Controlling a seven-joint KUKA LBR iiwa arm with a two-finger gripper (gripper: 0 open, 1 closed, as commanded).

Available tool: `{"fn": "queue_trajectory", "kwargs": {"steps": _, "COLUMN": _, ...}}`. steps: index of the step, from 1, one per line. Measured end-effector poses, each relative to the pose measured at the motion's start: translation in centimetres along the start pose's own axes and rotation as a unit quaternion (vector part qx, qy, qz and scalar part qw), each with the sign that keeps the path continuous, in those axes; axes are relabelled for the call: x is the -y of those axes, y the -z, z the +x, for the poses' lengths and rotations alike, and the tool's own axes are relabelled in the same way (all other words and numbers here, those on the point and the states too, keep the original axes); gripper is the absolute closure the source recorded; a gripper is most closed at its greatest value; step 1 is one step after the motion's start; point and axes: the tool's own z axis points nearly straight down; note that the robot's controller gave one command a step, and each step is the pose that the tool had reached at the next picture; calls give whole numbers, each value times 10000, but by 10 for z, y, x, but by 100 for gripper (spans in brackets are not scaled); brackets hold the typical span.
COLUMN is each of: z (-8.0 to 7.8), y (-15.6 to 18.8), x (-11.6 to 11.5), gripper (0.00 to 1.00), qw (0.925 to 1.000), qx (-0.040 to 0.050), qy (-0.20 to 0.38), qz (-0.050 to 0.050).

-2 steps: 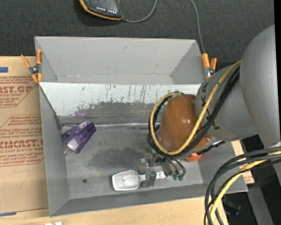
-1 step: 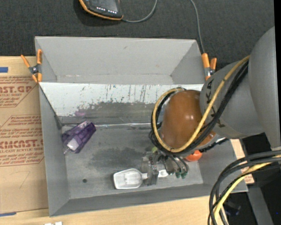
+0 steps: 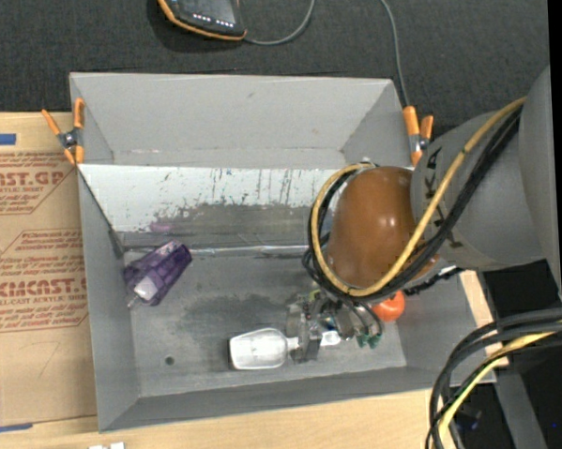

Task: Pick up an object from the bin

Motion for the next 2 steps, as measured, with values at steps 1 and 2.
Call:
{"fn": "queue_trajectory", "kwargs": {"steps": 1, "z": -1, "y": 11, "x": 0, "gripper": 100, "qw": 10000, "qx": 18, "qy": -2, "qz": 0}}
{"fn": "queue_trajectory", "kwargs": {"steps": 2, "z": 1, "y": 19, "x": 0, "gripper": 100, "qw": 10000, "qx": -20, "qy": -1, "qz": 0}}
